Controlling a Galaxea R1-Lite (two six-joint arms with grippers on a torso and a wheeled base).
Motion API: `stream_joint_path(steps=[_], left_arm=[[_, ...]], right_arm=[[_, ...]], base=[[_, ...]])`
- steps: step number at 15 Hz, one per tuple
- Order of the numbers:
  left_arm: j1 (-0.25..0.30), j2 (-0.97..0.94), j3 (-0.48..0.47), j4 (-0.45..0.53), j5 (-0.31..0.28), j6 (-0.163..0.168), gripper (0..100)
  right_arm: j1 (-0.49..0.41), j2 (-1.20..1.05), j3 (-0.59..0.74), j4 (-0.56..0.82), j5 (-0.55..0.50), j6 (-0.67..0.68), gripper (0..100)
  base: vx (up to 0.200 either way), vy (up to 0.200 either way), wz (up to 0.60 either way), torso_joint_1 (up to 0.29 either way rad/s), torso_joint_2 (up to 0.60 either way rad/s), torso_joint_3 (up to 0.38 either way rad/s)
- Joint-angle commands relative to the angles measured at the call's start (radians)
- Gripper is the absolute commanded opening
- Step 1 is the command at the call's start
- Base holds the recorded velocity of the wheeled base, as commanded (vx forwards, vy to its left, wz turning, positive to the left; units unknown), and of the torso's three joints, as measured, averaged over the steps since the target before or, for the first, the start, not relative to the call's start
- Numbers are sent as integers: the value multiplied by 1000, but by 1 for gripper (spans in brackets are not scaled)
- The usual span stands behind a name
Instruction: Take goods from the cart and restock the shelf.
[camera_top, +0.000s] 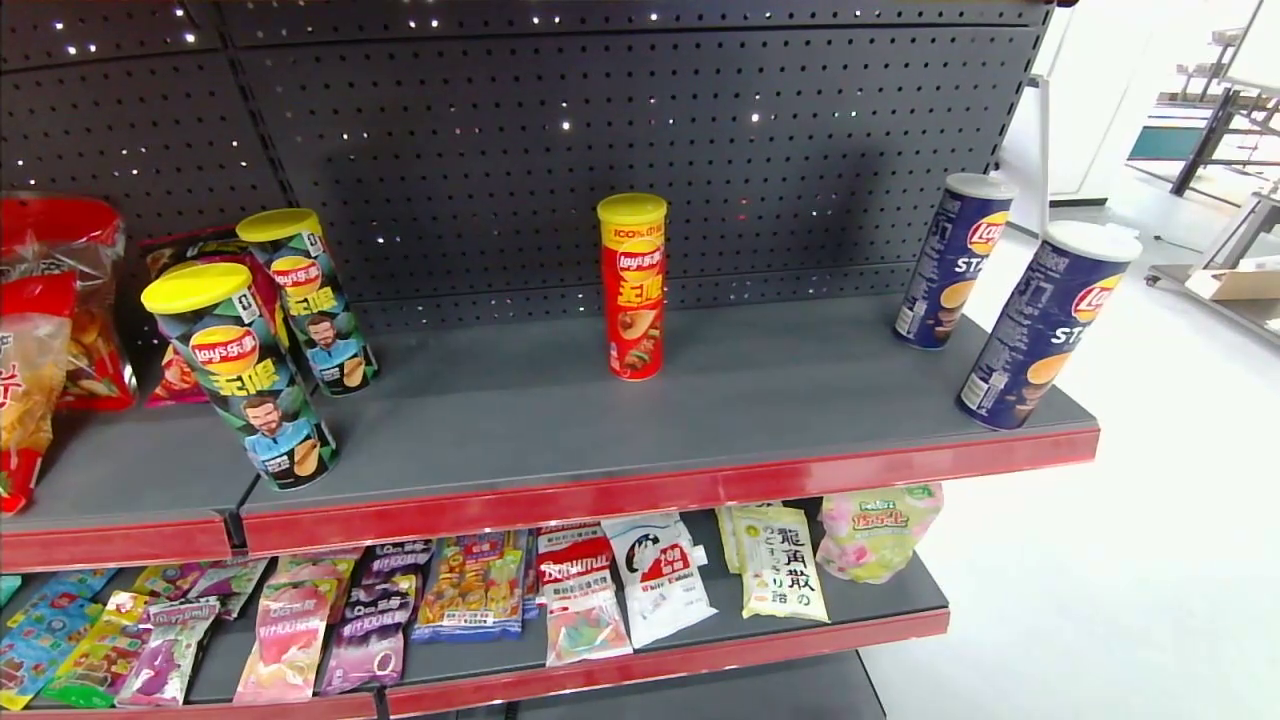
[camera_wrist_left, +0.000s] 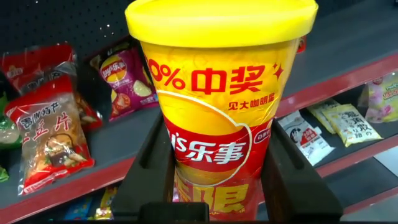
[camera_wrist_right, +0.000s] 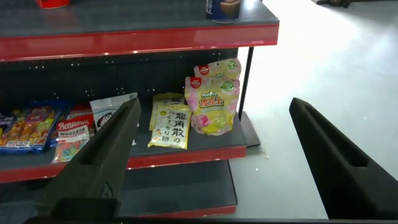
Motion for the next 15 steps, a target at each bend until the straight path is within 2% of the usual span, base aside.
stream_joint_path(steps=[1,6,11,15], left_arm=[[0,3,3,0,-1,0,0],[-2,2,4,0,-8,0,0],[-3,-6,3,0,-11,0,0],[-3,-64,20,29,-40,-1,0]], right_arm=[[0,-1,0,0,0,0,100],[0,-1,0,0,0,0,100],[0,-2,0,0,3,-2,100],[-2,-4,0,-2,3,0,100]], base=[[0,0,0,0,0,0],[200,0,0,-1,5,3],[0,0,0,0,0,0],[0,0,0,0,0,0]])
